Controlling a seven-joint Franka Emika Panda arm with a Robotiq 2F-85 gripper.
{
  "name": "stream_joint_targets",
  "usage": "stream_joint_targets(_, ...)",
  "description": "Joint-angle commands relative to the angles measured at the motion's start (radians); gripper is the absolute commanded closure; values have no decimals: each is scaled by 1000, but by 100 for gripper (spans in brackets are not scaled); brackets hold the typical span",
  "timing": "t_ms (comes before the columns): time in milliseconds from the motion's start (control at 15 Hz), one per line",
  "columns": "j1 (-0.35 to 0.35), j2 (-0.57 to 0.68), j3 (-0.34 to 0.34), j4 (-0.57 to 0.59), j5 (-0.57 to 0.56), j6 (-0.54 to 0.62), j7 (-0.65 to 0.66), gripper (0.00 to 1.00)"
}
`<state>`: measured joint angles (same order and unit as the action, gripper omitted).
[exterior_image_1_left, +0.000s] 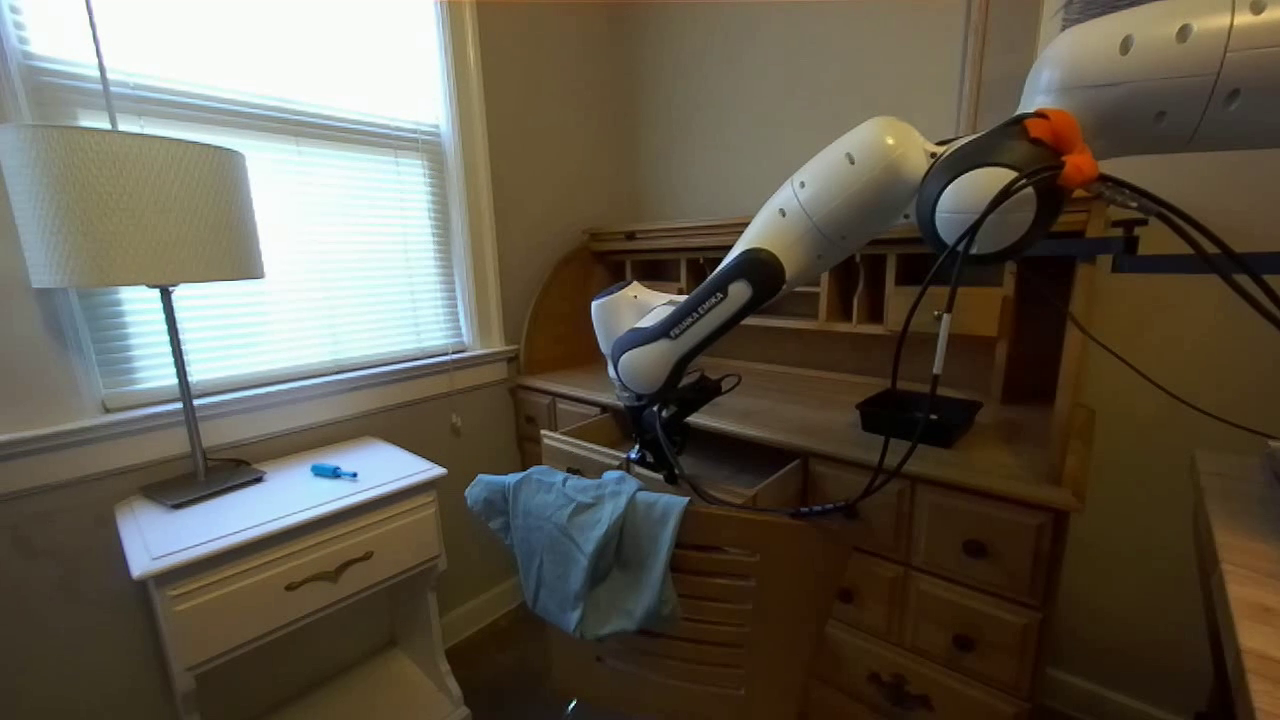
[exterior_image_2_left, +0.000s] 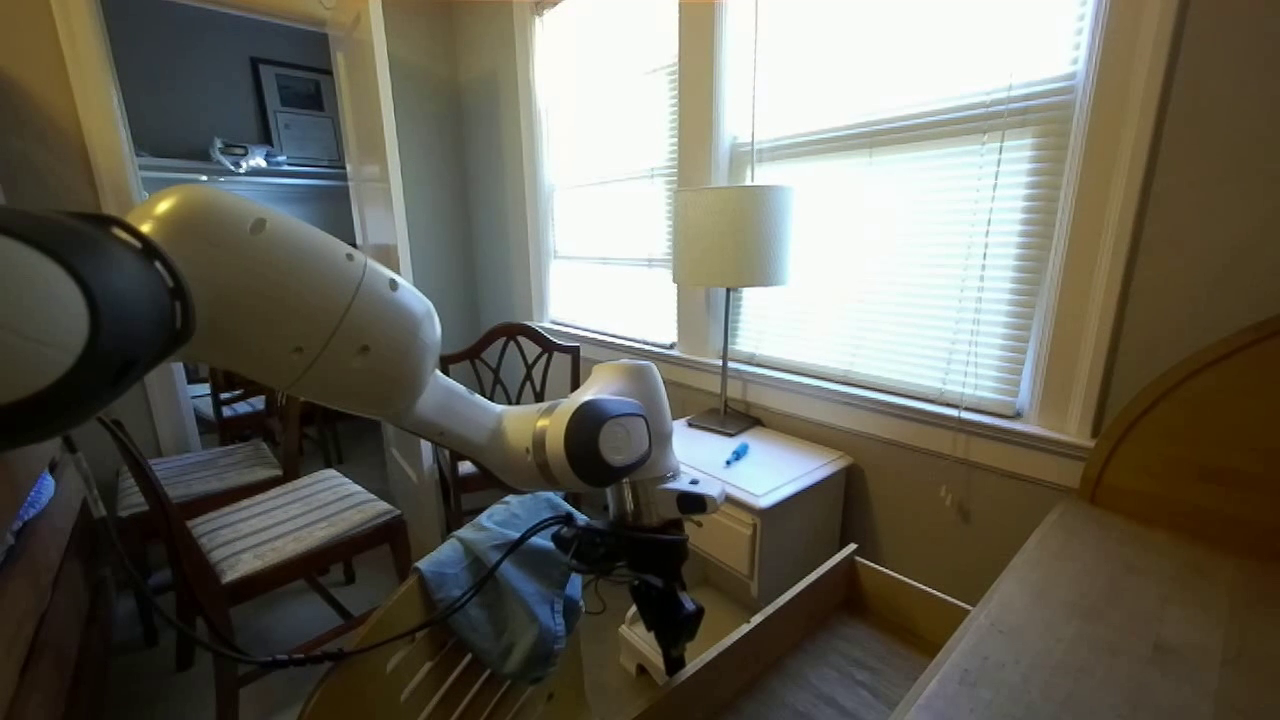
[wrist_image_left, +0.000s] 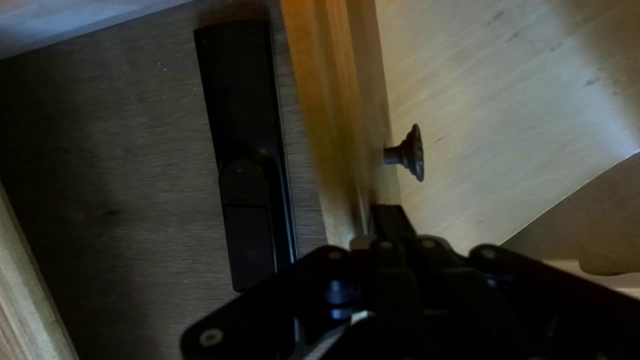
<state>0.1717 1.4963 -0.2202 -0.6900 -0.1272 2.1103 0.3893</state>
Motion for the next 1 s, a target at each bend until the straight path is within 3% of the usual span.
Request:
stream_joint_targets(0, -41, 0, -22, -59, -48, -53, 43, 100)
stream_joint_targets(667, -45, -4, -9, -39, -32, -89, 106, 100)
stream_joint_targets(733, -51, -5, 8, -28, -20, -78, 95, 74)
stream_joint_targets(933, -63, -7, 60, 42, -4, 113, 34, 63)
